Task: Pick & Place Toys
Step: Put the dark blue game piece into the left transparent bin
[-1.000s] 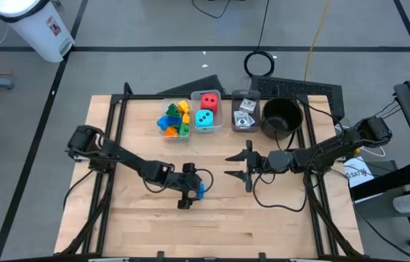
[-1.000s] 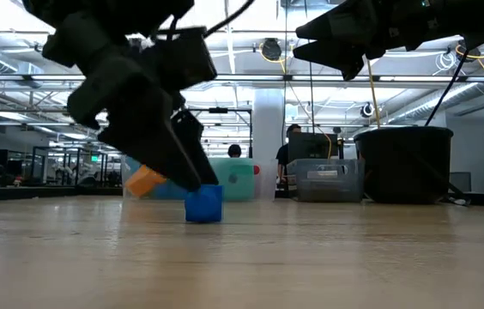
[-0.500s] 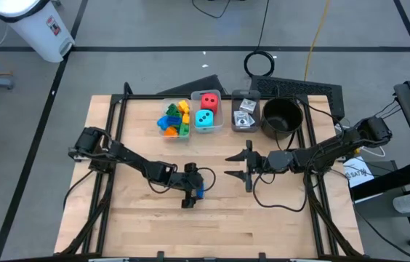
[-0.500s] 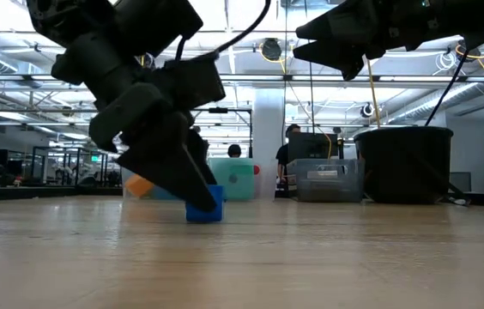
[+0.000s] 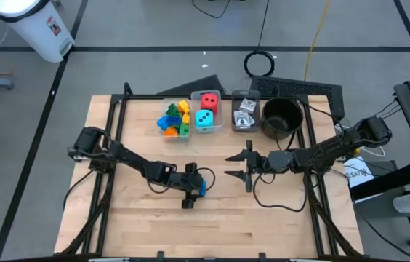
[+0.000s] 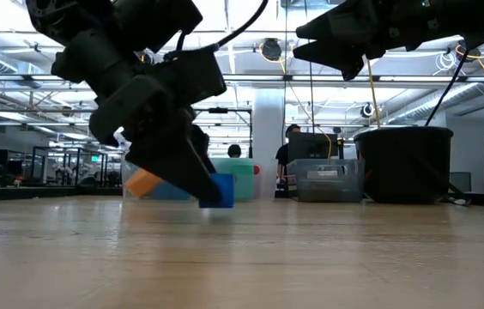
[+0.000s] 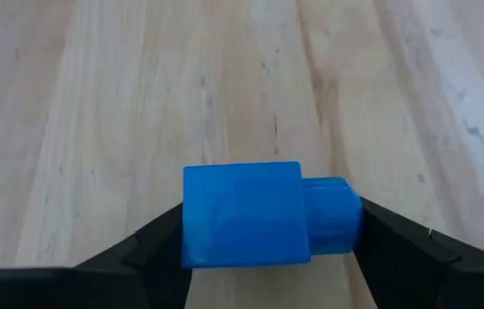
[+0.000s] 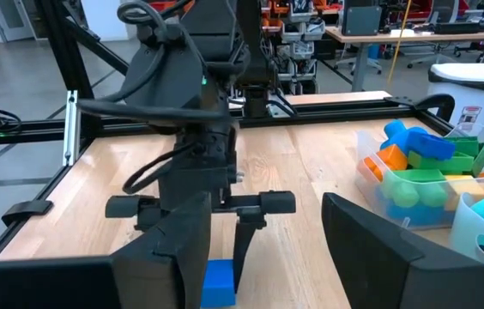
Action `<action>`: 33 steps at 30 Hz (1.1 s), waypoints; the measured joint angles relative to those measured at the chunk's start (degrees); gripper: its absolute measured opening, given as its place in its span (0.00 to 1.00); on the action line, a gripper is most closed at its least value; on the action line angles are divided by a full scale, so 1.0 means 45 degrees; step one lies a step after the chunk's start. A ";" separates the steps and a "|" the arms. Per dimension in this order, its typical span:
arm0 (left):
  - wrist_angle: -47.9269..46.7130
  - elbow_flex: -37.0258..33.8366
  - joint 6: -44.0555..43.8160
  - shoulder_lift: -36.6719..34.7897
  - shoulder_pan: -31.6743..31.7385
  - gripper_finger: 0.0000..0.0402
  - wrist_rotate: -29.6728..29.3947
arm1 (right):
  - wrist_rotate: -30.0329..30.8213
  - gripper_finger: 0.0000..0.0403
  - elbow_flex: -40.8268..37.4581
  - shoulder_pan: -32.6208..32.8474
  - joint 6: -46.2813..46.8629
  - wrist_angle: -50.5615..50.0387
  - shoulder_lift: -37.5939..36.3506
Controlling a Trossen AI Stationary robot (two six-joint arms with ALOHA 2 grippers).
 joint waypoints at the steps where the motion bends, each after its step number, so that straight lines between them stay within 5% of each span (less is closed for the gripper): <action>1: 0.0068 0.0000 0.0000 -0.0018 -0.0004 0.67 0.0000 | 0.0000 0.48 0.0000 0.0000 0.0000 0.0000 0.0000; 8: -0.1001 0.0015 0.0083 -0.1331 0.0238 0.67 -0.0023 | 0.0003 0.48 0.0000 0.0000 0.0000 -0.0003 0.0000; 19: -0.3263 0.0025 0.1546 -0.7891 0.1825 0.67 -0.2396 | 0.0005 0.48 -0.0005 0.0000 0.0004 0.0005 -0.0005; 26: -0.3611 0.0029 0.2544 -1.0969 0.3835 0.68 -0.4434 | 0.0005 0.48 -0.0005 -0.0001 0.0000 0.0005 -0.0005; 33: -0.4743 0.0029 0.1800 -1.1361 0.6932 0.68 -0.4561 | 0.0005 0.48 -0.0005 -0.0010 0.0000 0.0000 -0.0005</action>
